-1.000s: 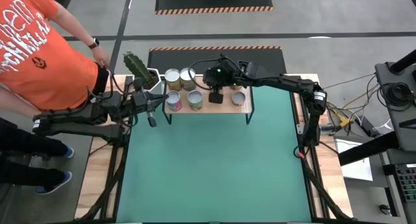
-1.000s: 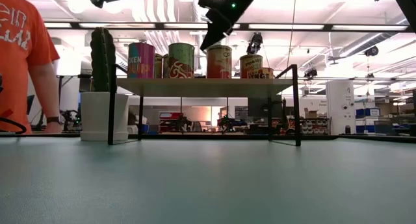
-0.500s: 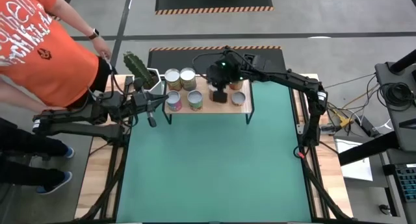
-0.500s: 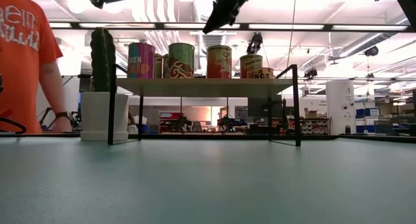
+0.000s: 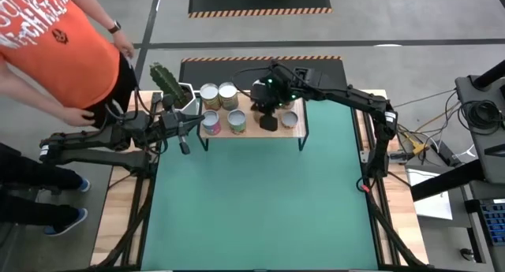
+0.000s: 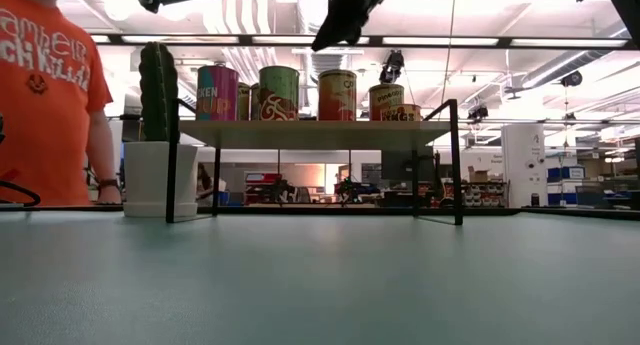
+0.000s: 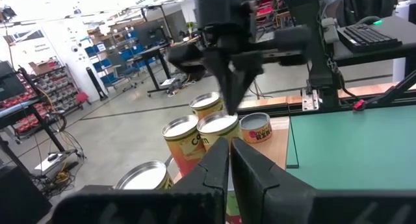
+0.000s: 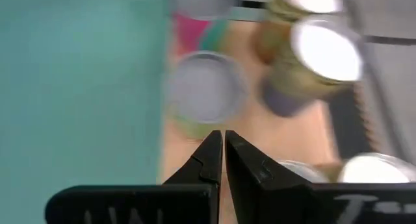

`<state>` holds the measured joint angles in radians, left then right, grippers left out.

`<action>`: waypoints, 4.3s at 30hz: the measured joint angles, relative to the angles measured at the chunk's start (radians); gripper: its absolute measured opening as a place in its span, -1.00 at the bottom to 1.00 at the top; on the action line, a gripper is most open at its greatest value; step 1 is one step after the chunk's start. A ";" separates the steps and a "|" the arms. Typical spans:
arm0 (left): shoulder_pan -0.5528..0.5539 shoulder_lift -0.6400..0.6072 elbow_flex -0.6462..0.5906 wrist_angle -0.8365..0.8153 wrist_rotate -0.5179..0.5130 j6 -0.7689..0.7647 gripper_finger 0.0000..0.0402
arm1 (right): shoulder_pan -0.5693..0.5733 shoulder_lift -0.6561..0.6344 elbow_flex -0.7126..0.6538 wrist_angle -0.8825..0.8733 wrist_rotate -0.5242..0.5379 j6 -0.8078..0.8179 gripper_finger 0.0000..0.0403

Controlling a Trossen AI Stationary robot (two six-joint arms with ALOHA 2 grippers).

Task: Pick and place cans onto a shelf
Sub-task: Adjust the canned goods on the shelf

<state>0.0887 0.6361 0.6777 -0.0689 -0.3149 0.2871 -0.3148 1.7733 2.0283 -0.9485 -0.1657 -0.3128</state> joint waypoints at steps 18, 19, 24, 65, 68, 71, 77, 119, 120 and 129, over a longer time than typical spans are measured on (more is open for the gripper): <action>0.000 0.046 0.000 -0.002 -0.077 -0.040 -1.00 | 0.182 0.001 -0.001 0.123 0.258 -0.128 -0.96; 0.000 0.056 0.001 0.000 -0.094 -0.033 -1.00 | 0.181 0.001 0.007 0.124 0.268 -0.131 -0.96; 0.010 0.149 0.091 -0.014 -0.123 0.002 -1.00 | 0.152 0.002 0.075 0.081 0.279 -0.133 -0.96; 0.506 0.630 0.631 -0.681 0.145 0.160 -1.00 | 0.173 -0.301 -0.419 0.236 0.263 -0.105 -0.96; 0.516 0.672 0.662 -0.728 0.145 0.164 -1.00 | 0.173 -0.315 -0.426 0.235 0.263 -0.096 -0.96; 0.518 0.683 0.674 -0.732 0.143 0.163 -1.00 | 0.173 -0.324 -0.426 0.236 0.263 -0.093 -0.96; 0.518 0.681 0.682 -0.621 0.176 0.162 -1.00 | 0.173 -0.327 -0.426 0.235 0.263 -0.091 -0.96; 0.307 0.195 0.187 -0.047 0.429 -0.116 -1.00 | 0.043 0.082 0.035 0.291 0.261 -0.169 -0.96; 0.307 0.187 0.177 -0.046 0.429 -0.116 -1.00 | 0.036 0.102 0.066 0.281 0.257 -0.176 -0.96; 0.307 0.147 0.115 -0.043 0.429 -0.114 -1.00 | 0.011 0.194 0.205 0.248 0.236 -0.213 -0.96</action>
<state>0.3958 0.7833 0.7924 -0.1121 0.1139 0.1730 -0.3038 1.9675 2.2338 -0.7004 0.0706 -0.5255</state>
